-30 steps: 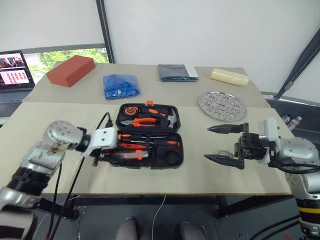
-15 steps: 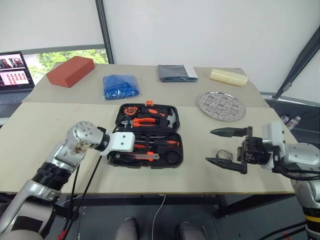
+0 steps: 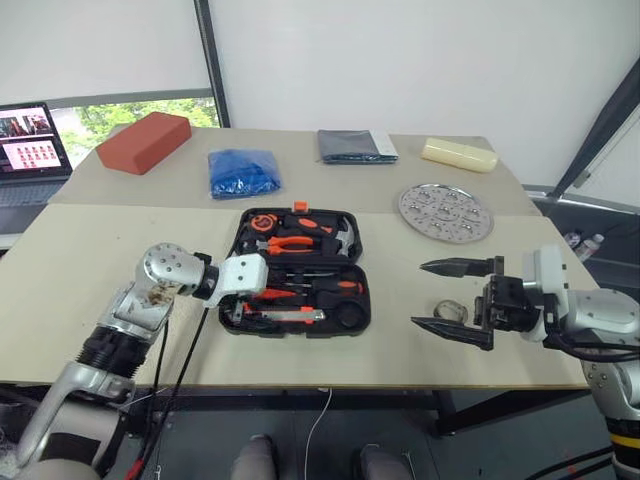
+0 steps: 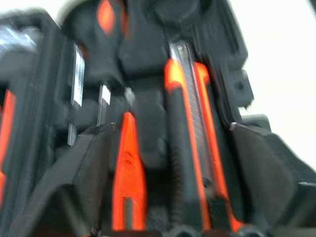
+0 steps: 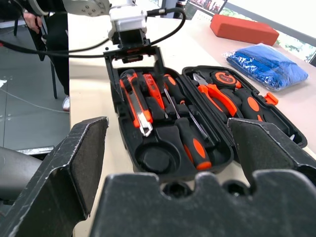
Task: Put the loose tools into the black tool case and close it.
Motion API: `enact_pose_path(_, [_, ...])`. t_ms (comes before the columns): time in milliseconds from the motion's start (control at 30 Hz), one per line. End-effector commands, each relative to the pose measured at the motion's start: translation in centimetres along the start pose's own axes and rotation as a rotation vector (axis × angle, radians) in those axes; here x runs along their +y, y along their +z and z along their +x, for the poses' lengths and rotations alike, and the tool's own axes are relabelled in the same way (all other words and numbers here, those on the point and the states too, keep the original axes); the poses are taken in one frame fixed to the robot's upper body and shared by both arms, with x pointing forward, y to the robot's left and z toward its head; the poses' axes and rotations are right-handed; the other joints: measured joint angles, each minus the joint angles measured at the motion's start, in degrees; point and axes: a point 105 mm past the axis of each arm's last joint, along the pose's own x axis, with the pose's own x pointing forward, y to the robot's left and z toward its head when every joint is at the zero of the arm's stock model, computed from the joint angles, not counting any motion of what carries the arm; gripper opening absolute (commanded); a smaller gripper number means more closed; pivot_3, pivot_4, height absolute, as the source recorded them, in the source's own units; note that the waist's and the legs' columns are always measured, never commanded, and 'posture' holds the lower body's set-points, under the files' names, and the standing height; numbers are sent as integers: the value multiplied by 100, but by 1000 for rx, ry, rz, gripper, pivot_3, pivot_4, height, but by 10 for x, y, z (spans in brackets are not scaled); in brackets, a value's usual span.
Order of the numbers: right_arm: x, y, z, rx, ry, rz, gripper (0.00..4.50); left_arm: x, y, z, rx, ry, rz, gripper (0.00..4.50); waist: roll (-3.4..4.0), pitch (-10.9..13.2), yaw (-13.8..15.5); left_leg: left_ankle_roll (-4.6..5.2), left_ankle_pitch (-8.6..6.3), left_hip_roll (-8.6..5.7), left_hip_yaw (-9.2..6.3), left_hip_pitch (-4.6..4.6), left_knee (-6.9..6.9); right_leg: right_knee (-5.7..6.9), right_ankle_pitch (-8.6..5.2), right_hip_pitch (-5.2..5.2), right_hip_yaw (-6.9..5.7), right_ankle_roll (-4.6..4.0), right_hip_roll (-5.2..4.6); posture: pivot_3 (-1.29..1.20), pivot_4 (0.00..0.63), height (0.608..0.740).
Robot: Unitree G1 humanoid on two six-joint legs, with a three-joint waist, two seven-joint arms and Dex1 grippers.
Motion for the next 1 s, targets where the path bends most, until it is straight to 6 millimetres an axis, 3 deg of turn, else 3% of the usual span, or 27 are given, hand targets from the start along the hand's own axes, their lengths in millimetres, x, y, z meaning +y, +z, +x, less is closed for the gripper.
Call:
enact_pose_path(33, [-3, 5, 0, -27, -4, -18, 4500, 26, 20, -34, -237, 138, -62, 4042, -1, 0, -17, 1, 1, 0, -1, 0, 2, 1, 1, -2, 0, 2, 2, 0, 150, 740])
enact_pose_path(133, [-4, 3, 1, -33, -12, -8, 4500, 14, 15, -36, -255, 96, -73, 3339, 1, 0, -41, 2, 1, 1, -4, 1, 2, 4, 1, -2, 2, 3, 5, 0, 150, 740])
enact_pose_path(300, [-4, -1, 3, -41, -24, 6, 4500, 0, 15, -23, -267, 61, -65, 1394, 1, 0, -10, 2, 1, 0, -1, 2, 2, 3, 12, 2, 3, -12, 3, 0, 150, 740])
enact_pose_path(400, [-4, -2, 4, -43, -31, 13, 4500, -9, 4, -18, -206, 33, -75, 218, 1, -1, -2, 1, 2, -1, -2, 1, 3, 3, 12, 4, 4, -12, 3, 0, 150, 740])
enact_pose_path(600, [-1, -4, 4, -39, -28, 19, 4500, -7, -15, -9, -93, 69, -93, 102, 1, -1, -12, 3, 3, -1, -3, 1, 3, 4, 12, 3, 6, -9, 5, 0, 150, 740])
enact_pose_path(833, [-1, -6, 1, -29, -50, 27, 4500, -20, -32, 9, -12, 23, -61, 102, 1, -1, -5, 3, 3, -1, -1, 1, 3, 3, 14, 3, 9, -11, 5, 0, 150, 740])
enact_pose_path(1000, [-2, -9, 1, -28, -55, 33, 4500, -28, -59, 20, 122, 20, -175, 102, 16, -12, 22, 3, 3, -6, -2, 18, 3, 2, 12, 24, 11, -6, 3, 0, 150, 740])
